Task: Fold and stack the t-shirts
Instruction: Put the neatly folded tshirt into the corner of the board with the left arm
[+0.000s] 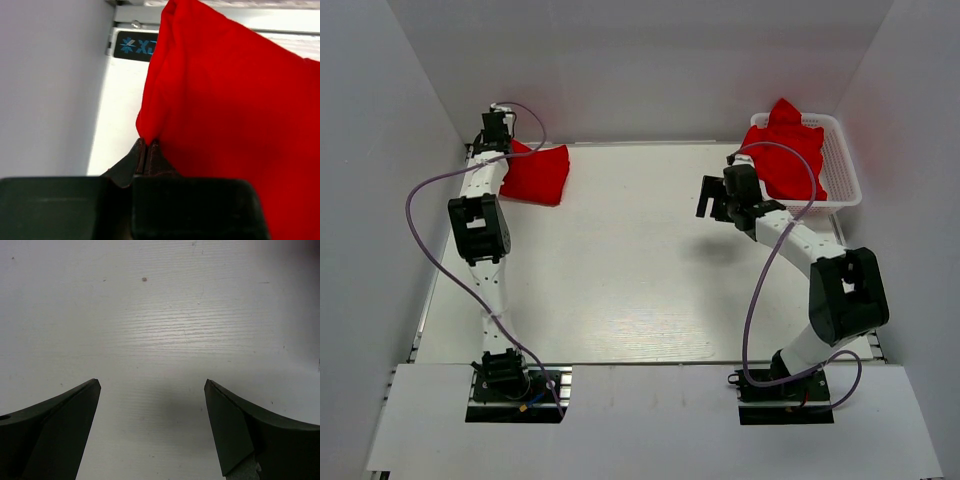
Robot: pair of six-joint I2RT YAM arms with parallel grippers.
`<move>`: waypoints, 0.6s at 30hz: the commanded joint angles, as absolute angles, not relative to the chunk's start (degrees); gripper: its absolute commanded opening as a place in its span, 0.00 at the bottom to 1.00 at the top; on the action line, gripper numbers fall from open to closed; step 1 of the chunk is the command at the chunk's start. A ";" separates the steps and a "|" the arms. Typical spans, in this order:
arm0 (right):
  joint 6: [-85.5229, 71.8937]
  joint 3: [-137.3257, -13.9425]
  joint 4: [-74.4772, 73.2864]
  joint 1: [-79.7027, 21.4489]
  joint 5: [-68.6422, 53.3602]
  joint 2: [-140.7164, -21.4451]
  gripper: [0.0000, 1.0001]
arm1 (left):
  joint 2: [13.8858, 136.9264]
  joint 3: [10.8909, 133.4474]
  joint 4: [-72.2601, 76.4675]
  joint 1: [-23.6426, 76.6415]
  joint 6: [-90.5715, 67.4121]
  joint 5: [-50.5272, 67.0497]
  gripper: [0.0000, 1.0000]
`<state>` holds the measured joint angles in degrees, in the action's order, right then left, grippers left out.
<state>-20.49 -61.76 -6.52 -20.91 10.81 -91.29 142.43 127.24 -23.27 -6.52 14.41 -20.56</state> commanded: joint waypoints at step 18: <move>-21.18 -68.56 -8.18 -21.00 9.76 -93.25 0.91 | 135.89 130.08 -23.62 -8.70 12.05 -22.52 1.00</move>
